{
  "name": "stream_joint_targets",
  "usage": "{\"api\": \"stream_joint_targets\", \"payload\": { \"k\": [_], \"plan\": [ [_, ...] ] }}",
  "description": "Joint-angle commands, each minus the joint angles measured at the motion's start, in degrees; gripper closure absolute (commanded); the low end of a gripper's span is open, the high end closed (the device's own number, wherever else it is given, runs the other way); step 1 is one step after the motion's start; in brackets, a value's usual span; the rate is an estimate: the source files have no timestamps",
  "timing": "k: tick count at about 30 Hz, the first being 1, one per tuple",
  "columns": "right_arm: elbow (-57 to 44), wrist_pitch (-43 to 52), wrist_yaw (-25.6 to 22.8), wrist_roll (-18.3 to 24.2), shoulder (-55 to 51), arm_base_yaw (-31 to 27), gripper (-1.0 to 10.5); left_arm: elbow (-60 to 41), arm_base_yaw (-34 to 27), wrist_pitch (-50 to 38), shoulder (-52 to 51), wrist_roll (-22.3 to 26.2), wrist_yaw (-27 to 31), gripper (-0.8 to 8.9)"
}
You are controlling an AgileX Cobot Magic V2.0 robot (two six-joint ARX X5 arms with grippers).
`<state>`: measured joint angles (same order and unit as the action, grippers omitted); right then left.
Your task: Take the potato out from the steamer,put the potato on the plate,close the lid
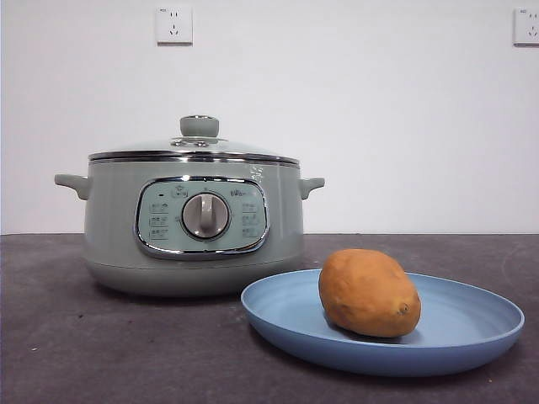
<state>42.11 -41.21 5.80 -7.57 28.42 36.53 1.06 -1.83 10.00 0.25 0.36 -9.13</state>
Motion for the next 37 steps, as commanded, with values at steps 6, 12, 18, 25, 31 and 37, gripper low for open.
{"api": "stream_joint_targets", "payload": {
  "k": [6,12,18,25,31,37],
  "plan": [
    [-3.1,10.6,0.3,4.0,-5.6,-20.3,9.5,-0.9,-0.2,-0.1,-0.2,-0.4,0.1,8.17],
    [-14.6,24.3,0.2,2.8,-12.9,-31.6,9.5,-0.9,-0.2,-0.1,-0.2,-0.4,0.1,8.17],
    [-28.5,33.6,-0.2,0.2,-21.3,-36.3,9.5,-0.9,-0.2,-0.1,-0.2,-0.4,0.0,8.17],
    [-37.9,36.5,-0.2,-1.6,-27.5,-36.9,9.5,-0.9,-0.2,-0.1,-0.2,-0.4,0.0,8.17],
    [-41.7,36.0,-0.2,-2.1,-28.4,-36.9,9.5,-0.9,-0.2,-0.1,-0.2,-0.4,0.0,8.17],
    [-41.7,32.0,-0.2,-2.0,-28.4,-36.9,9.5,-0.9,-0.2,-0.1,-0.2,-0.4,0.0,8.17]
  ]
}}
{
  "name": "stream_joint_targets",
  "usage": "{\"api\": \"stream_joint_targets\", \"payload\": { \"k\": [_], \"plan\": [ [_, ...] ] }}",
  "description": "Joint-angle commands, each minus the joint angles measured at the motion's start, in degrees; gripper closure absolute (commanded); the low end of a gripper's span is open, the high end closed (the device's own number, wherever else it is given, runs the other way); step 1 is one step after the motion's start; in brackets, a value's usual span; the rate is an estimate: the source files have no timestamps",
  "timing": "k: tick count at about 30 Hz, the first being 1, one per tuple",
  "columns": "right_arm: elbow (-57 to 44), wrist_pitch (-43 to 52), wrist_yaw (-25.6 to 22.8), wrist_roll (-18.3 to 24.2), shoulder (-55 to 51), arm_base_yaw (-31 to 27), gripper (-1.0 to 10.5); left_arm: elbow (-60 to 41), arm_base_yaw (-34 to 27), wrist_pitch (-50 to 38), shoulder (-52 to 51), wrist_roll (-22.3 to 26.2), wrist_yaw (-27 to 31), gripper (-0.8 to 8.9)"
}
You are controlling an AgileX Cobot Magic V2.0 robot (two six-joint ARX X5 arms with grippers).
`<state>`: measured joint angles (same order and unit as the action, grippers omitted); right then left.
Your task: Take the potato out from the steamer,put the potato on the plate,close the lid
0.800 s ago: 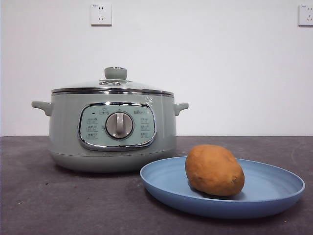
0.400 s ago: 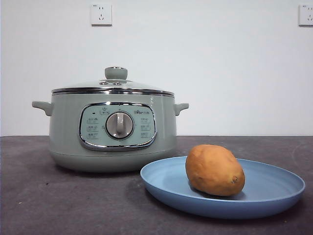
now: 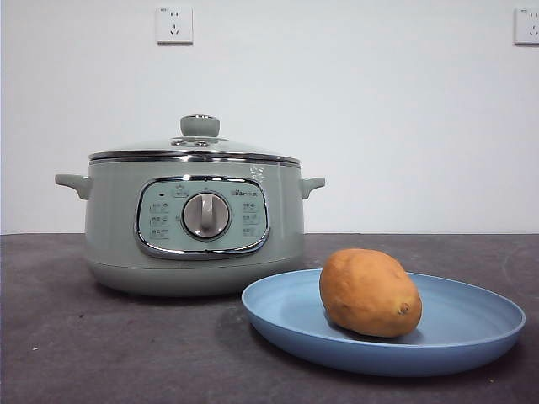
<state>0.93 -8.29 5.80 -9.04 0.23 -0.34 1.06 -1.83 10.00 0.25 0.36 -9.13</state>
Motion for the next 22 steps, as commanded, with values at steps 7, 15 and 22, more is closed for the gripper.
{"api": "stream_joint_targets", "payload": {
  "k": [7,15,22],
  "plan": [
    [-0.5,-2.0,-0.3,-2.4,-0.1,0.0,9.5,-0.9,-0.2,-0.1,-0.2,-0.4,0.1,8.17],
    [-0.5,-2.0,-0.3,-2.4,-0.1,0.0,9.5,-0.9,-0.2,-0.1,-0.2,-0.4,0.0,8.17],
    [-0.5,-2.0,-0.3,-2.4,-0.1,0.0,9.5,-0.9,-0.2,-0.1,-0.2,-0.4,0.0,8.17]
  ]
}}
